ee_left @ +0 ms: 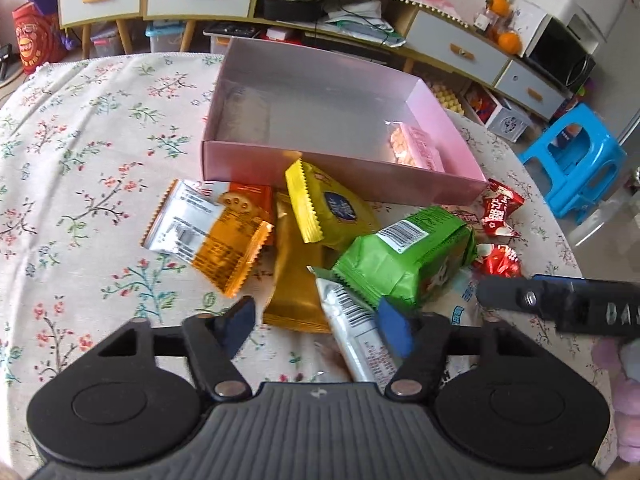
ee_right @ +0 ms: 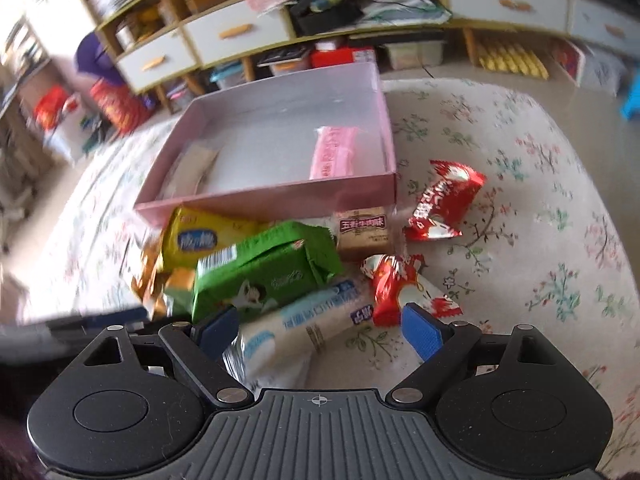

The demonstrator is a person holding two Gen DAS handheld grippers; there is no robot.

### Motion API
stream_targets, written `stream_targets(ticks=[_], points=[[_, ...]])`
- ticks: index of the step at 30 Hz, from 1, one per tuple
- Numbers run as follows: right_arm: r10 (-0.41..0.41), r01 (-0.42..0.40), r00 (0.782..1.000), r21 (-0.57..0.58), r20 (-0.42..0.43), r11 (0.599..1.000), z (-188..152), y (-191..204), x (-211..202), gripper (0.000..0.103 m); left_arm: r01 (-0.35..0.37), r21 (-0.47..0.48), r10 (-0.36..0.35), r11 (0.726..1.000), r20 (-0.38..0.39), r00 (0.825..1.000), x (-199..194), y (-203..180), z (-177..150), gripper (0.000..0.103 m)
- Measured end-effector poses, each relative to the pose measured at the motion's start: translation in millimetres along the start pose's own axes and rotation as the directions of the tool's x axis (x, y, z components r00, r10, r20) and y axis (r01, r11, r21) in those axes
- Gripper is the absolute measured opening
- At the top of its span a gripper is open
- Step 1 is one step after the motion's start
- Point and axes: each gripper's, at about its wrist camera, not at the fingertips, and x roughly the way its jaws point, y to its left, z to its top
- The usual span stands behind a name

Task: Organize snacks
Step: 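Lower the left tool onto the silver-striped bar while the right tool reaches the white milk bar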

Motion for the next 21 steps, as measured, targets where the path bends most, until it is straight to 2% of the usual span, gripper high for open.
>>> stream_targets(ticks=[5, 8, 13, 17, 21], points=[[0.006, -0.006, 1.000, 0.066, -0.007, 0.998, 3, -4, 6, 0.088, 0.007, -0.003, -0.007, 1.000, -0.026, 1.000, -3, 1, 4, 0.046], [0.003, -0.003, 1.000, 0.068, -0.002, 0.998, 2, -2, 3, 0.081, 0.005, -0.005, -0.006, 1.000, -0.049, 0.999, -7, 3, 7, 0.038], [0.014, -0.015, 1.000, 0.103, 0.016, 0.995, 3, -2, -9, 0.066, 0.029, -0.012, -0.030, 1.000, -0.062, 0.998, -19, 3, 7, 0.038], [0.056, -0.055, 0.998, 0.129, -0.008, 0.990, 1, -3, -9, 0.061, 0.056, -0.005, -0.056, 0.998, -0.064, 0.996, -24, -3, 6, 0.037], [0.086, -0.075, 0.994, 0.154, -0.067, 0.985, -2, 0, 4, 0.059, 0.097, -0.017, -0.099, 0.995, -0.130, 0.987, -11, -11, 1, 0.037]])
